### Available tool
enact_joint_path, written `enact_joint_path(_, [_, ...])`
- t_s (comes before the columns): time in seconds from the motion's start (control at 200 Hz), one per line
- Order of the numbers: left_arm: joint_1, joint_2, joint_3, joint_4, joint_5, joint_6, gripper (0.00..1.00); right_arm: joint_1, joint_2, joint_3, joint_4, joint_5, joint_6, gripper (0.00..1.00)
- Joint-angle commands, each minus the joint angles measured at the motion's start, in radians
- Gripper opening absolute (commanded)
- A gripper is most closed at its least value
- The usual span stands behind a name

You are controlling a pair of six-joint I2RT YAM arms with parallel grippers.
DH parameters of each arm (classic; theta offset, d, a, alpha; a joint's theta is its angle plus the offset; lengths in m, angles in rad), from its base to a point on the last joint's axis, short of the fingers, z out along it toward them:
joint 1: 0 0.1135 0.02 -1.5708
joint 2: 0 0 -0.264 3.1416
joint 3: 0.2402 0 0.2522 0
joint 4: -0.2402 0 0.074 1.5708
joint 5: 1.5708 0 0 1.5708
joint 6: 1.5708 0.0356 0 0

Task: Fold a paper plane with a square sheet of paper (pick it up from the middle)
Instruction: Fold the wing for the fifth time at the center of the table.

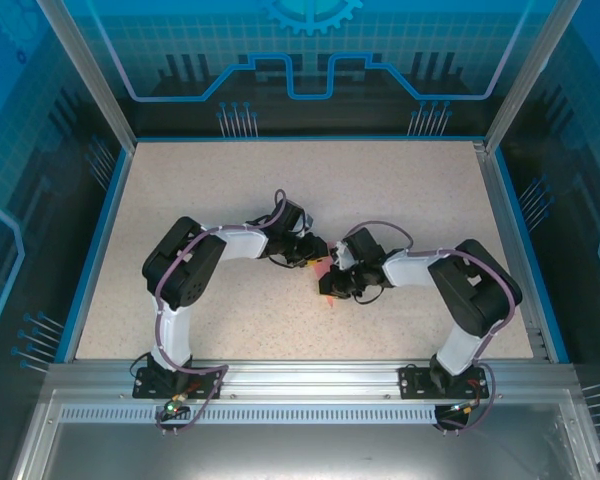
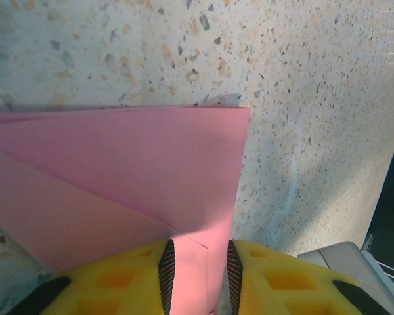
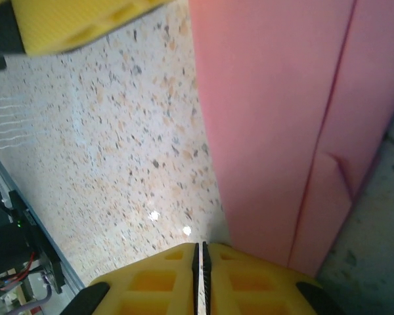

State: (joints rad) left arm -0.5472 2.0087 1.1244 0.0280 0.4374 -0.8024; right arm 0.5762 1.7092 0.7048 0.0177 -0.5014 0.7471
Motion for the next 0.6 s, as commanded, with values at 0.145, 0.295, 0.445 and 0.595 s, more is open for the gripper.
enact_joint_path(0.145, [-0.003, 0.061, 0.001, -0.082, -0.082, 0.041, 0.31, 0.016, -0.078, -0.159, -0.058, -0.011, -0.025, 0.13])
enact_joint_path(0.295, [-0.003, 0.061, 0.006, -0.083, -0.079, 0.044, 0.3, -0.001, -0.103, -0.228, -0.016, -0.04, -0.006, 0.14])
enact_joint_path(0.445, [-0.003, 0.058, 0.008, -0.076, -0.067, 0.045, 0.31, -0.032, -0.198, -0.231, -0.065, -0.017, -0.02, 0.14])
enact_joint_path(0.595, [-0.002, 0.037, 0.015, -0.074, -0.057, 0.051, 0.31, -0.115, -0.35, -0.228, -0.159, 0.056, -0.039, 0.18])
